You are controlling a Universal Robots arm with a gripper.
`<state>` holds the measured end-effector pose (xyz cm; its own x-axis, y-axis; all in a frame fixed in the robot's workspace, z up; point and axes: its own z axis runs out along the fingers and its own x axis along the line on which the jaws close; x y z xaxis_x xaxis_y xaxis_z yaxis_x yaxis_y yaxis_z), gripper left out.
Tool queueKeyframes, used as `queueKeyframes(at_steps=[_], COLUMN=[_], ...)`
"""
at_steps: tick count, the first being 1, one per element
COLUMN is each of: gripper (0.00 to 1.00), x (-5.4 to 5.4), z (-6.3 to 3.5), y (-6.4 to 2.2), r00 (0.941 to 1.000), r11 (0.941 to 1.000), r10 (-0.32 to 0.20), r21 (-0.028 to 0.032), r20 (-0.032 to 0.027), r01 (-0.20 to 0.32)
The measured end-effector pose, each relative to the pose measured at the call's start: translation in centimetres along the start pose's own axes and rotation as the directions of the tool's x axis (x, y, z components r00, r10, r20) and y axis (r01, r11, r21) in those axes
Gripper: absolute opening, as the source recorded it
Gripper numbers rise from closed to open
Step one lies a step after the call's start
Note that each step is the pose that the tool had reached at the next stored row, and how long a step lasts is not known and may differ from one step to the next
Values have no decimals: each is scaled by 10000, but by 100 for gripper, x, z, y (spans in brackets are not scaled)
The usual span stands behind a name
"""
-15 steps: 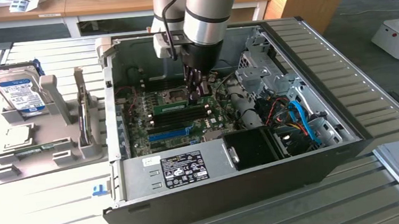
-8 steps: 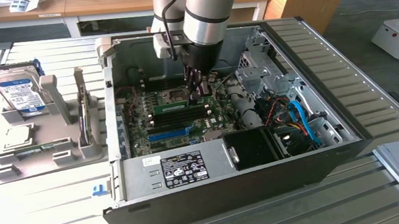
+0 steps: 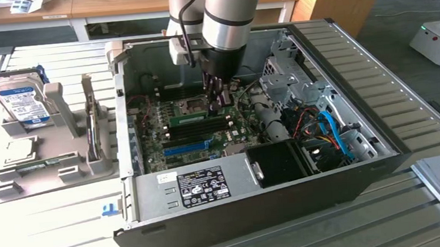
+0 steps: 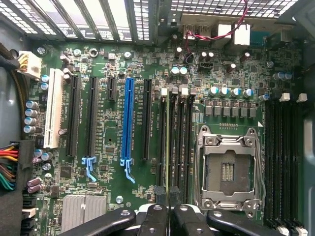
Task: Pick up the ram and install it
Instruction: 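Insert the ram into the slot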
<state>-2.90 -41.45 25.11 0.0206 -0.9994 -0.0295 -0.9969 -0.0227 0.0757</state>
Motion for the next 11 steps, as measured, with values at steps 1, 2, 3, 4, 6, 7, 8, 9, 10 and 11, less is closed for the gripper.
queueKeyframes(at_steps=[1, 2, 3, 4, 6, 7, 8, 9, 10, 11], gripper=[12, 12, 12, 12, 12, 12, 12, 12, 12, 12], x=[2, 2, 2, 3, 3, 4, 3, 4, 4, 5], z=[0, 0, 0, 0, 1, 4, 9, 14, 19, 24], y=[0, 0, 0, -1, 0, 0, -1, -2, -2, -3], r00=[10000, 10000, 10000, 10000, 10000, 10000, 10000, 10000, 10000, 10000], r11=[10000, 10000, 10000, 10000, 10000, 10000, 10000, 10000, 10000, 10000], r10=[0, 0, 0, -1, -1, -1, -1, -2, -2, -3], r21=[1, 1, 1, 1, 1, 2, 5, 7, 10, 12], r20=[0, 0, 0, 0, 0, 1, 2, 0, 0, -1], r01=[0, 0, 0, 1, 1, 1, 1, 2, 2, 3])
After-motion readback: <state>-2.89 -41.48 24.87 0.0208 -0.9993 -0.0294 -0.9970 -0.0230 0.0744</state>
